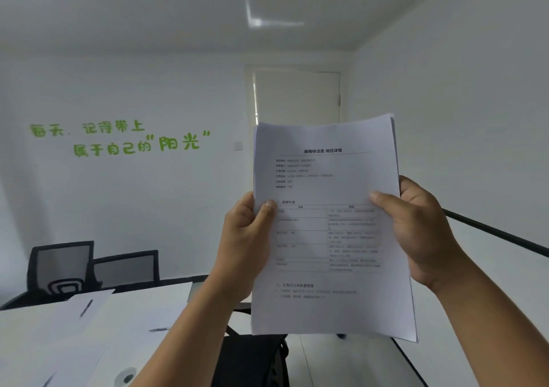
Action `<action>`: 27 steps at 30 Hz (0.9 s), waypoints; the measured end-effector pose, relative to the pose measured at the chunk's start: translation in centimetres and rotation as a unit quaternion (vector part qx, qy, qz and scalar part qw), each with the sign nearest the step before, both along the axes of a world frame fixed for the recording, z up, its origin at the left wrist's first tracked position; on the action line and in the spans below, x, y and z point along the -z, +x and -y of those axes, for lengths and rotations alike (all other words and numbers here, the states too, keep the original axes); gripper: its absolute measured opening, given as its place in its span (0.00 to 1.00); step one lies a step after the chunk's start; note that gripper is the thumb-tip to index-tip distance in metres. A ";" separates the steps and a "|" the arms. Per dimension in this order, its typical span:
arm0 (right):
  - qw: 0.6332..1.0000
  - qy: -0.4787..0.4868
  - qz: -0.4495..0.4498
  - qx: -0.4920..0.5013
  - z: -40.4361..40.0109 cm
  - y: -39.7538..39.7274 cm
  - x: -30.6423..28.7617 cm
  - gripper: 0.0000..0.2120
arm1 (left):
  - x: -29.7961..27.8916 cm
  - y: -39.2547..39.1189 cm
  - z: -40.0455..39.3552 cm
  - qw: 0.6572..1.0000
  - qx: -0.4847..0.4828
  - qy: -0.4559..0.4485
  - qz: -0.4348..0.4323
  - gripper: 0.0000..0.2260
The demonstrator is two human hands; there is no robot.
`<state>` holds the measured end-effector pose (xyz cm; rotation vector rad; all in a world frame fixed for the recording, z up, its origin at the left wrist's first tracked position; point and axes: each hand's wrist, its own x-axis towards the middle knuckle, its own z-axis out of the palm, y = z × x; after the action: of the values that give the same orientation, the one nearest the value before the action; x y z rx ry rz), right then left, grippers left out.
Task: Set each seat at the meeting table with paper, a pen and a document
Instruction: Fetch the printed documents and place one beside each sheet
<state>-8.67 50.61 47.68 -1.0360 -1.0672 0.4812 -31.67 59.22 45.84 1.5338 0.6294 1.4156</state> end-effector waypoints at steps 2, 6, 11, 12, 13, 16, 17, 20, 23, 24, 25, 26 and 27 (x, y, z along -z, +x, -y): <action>1.000 0.001 -0.002 -0.011 -3.3 1.8 0.6 0.11 | 0.3 1.4 -2.3 1.000 -0.019 -0.002 -0.001 0.10; 0.999 -0.005 -0.003 -0.051 -10.1 5.2 0.8 0.11 | 0.5 4.5 -6.9 0.998 -0.066 -0.013 0.003 0.10; 0.994 -0.020 0.001 -0.106 -17.4 7.7 0.8 0.11 | 0.8 6.6 -11.8 0.993 -0.109 -0.035 0.008 0.10; 0.993 -0.026 0.003 -0.113 -19.2 8.1 0.9 0.10 | 0.9 7.0 -13.0 0.992 -0.123 -0.038 0.009 0.10; 0.992 -0.030 0.001 -0.123 -20.6 8.3 1.1 0.10 | 1.1 7.1 -13.9 0.990 -0.134 -0.041 0.007 0.11; 0.987 -0.042 -0.008 -0.155 -24.0 8.3 1.7 0.10 | 1.7 7.1 -16.0 0.986 -0.159 -0.052 0.003 0.11; 0.984 -0.046 -0.012 -0.170 -25.6 8.1 1.9 0.10 | 1.9 7.0 -17.1 0.984 -0.170 -0.056 0.003 0.11; 0.978 -0.060 -0.019 -0.199 -29.3 7.2 2.7 0.10 | 2.9 6.2 -19.5 0.978 -0.198 -0.072 0.003 0.11; 0.969 -0.071 -0.018 -0.237 -33.8 5.3 3.2 0.10 | 3.8 4.6 -22.5 0.971 -0.222 -0.087 0.010 0.11; 0.967 -0.077 -0.013 -0.243 -35.7 4.7 3.3 0.10 | 4.0 4.0 -23.9 0.968 -0.235 -0.091 0.013 0.11; 0.964 -0.080 -0.011 -0.255 -38.0 3.7 3.3 0.10 | 4.2 3.2 -25.7 0.965 -0.246 -0.090 0.018 0.11; 0.963 -0.082 -0.006 -0.256 -39.1 3.3 3.3 0.10 | 4.3 2.7 -26.7 0.962 -0.258 -0.090 0.016 0.10; 0.960 -0.084 -0.003 -0.267 -41.5 2.4 3.4 0.10 | 4.6 2.0 -28.7 0.959 -0.268 -0.090 0.018 0.10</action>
<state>-6.26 92.06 44.27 -0.8839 -1.3194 1.0243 -29.71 87.87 41.27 1.2369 1.1810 1.7217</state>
